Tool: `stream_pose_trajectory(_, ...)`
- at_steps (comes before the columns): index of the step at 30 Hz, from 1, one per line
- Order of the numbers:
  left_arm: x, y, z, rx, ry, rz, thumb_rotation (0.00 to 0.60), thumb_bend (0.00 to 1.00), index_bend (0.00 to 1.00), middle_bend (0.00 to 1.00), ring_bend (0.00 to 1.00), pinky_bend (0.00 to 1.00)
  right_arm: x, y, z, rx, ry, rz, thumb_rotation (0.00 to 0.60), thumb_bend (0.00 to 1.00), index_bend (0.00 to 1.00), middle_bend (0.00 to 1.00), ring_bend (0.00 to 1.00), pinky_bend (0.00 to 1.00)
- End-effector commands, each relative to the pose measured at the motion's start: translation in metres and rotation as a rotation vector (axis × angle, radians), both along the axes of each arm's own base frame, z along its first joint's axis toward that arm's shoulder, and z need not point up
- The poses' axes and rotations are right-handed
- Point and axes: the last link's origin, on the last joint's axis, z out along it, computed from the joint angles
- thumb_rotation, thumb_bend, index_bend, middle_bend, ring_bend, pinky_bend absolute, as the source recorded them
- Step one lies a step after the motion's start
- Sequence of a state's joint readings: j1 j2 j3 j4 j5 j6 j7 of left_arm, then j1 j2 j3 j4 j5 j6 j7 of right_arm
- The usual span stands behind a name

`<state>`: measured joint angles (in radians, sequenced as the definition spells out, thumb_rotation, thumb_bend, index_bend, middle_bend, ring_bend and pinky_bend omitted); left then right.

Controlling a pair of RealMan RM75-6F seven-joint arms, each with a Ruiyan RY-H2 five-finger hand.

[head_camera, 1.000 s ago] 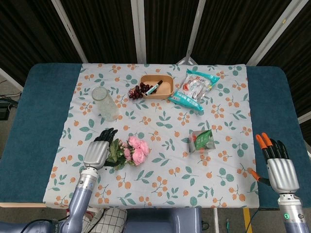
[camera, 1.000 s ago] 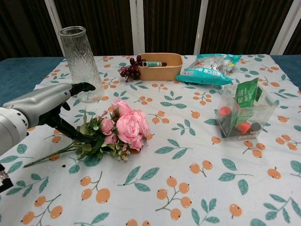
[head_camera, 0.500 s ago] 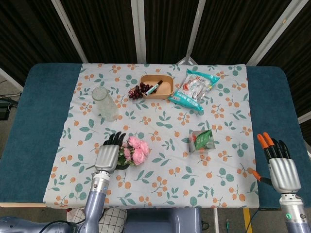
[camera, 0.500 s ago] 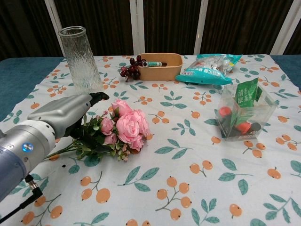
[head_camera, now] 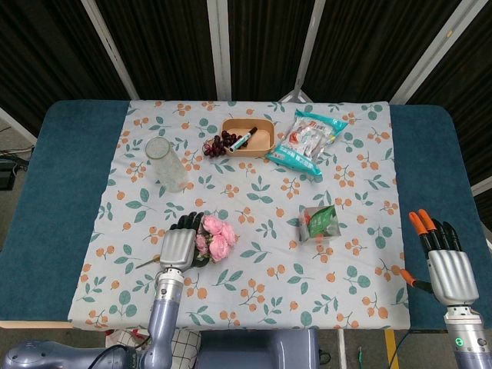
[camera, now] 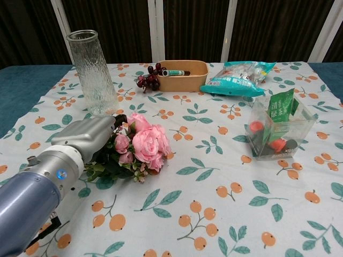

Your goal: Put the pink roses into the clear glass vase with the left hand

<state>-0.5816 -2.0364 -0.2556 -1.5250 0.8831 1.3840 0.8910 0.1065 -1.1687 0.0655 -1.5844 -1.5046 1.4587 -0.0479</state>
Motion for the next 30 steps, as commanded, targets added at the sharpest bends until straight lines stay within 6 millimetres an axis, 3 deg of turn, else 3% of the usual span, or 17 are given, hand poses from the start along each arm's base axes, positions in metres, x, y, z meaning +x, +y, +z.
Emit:
stream_pose_trajectory(1,0.005,0.006,-0.003,0.033,-0.003,-0.019,0.6,0.22,0.19,0.18,0.22,0.39,0.0,0.0,0.0,-0.001,0.0,-0.002,0.6,0.2,0.0,0.0,0.04,0.01)
stream_pose_trajectory(7,0.008,0.015,-0.006,0.035,0.065,-0.067,0.6,0.33,0.34,0.3,0.31,0.48,0.002,0.001,0.002,-0.035,-0.016,-0.017,0.6,0.2,0.0,0.0,0.04,0.01)
stream_pose_trajectory(16,0.019,0.024,0.002,0.057,0.088,-0.121,0.6,0.35,0.45,0.41,0.4,0.53,0.0,0.0,0.004,-0.051,-0.032,-0.029,0.6,0.2,0.0,0.0,0.04,0.01)
stream_pose_trajectory(24,0.027,0.025,0.033,-0.011,-0.05,-0.168,0.6,0.35,0.47,0.43,0.42,0.54,-0.001,-0.002,0.001,-0.049,-0.035,-0.04,0.6,0.2,0.0,0.0,0.04,0.01)
stream_pose_trajectory(30,0.038,0.025,0.072,-0.075,-0.202,-0.263,0.6,0.34,0.46,0.43,0.42,0.51,-0.001,-0.004,-0.001,-0.054,-0.03,-0.051,0.6,0.2,0.0,0.0,0.04,0.01)
